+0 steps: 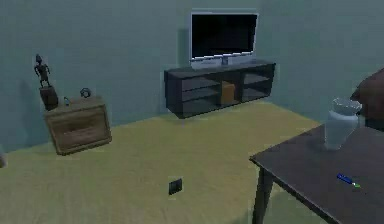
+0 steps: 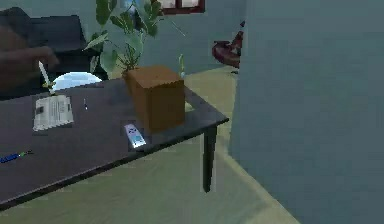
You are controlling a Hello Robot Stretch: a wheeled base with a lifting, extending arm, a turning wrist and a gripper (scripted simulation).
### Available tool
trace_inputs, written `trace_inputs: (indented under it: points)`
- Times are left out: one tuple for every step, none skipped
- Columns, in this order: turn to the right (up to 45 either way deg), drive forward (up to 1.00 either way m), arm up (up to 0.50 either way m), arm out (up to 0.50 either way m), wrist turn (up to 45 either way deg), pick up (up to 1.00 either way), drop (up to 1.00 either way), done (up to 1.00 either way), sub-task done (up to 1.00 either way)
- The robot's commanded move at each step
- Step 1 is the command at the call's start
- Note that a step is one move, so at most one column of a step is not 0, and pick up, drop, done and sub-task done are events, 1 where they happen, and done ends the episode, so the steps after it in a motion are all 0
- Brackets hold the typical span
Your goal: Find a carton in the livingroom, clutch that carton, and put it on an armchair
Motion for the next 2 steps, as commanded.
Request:
trace_inputs:
  points:
    - [45.0,0.0,0.0,0.0,0.0,0.0,0.0,0.0,0.0]
    - [27.0,0.0,0.0,0.0,0.0,0.0,0.0,0.0,0.0]
